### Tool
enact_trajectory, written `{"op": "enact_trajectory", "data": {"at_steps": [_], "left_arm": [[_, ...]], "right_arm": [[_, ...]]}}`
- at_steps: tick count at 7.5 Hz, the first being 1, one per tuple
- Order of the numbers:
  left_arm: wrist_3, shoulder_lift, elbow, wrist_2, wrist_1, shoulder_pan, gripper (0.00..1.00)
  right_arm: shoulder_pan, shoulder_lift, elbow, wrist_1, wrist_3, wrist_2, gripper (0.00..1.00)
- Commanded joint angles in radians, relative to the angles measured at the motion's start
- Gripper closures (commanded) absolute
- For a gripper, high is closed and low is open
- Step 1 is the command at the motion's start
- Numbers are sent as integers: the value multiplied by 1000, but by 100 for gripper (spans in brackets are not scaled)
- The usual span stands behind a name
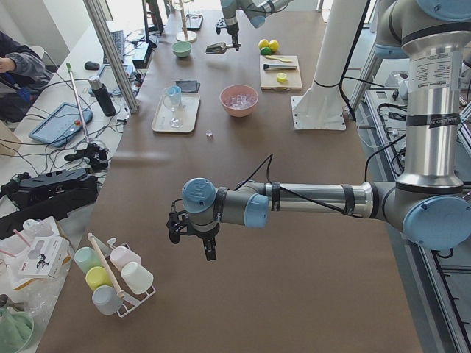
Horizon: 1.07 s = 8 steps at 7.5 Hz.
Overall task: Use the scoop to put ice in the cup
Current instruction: 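Lower the scoop onto the table and open the right gripper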
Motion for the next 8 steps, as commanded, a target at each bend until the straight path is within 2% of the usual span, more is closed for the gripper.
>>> {"op": "enact_trajectory", "data": {"at_steps": [1, 2, 3, 4, 5, 8], "left_arm": [[0, 0, 0, 0, 0, 0, 2], [0, 0, 0, 0, 0, 0, 2], [-2, 0, 0, 0, 0, 0, 2], [-2, 0, 0, 1, 0, 0, 2], [-2, 0, 0, 1, 0, 0, 2], [-2, 0, 0, 1, 0, 0, 2]], "right_arm": [[-23, -1, -56, 88, 42, -3, 100], [-24, 1, -58, 86, 42, -3, 100], [-24, 6, -61, 86, 52, 1, 85], [-24, 7, -61, 88, 72, 4, 12], [-24, 9, -56, 88, 74, 6, 0], [-18, 7, 9, 78, 73, 7, 0]]}}
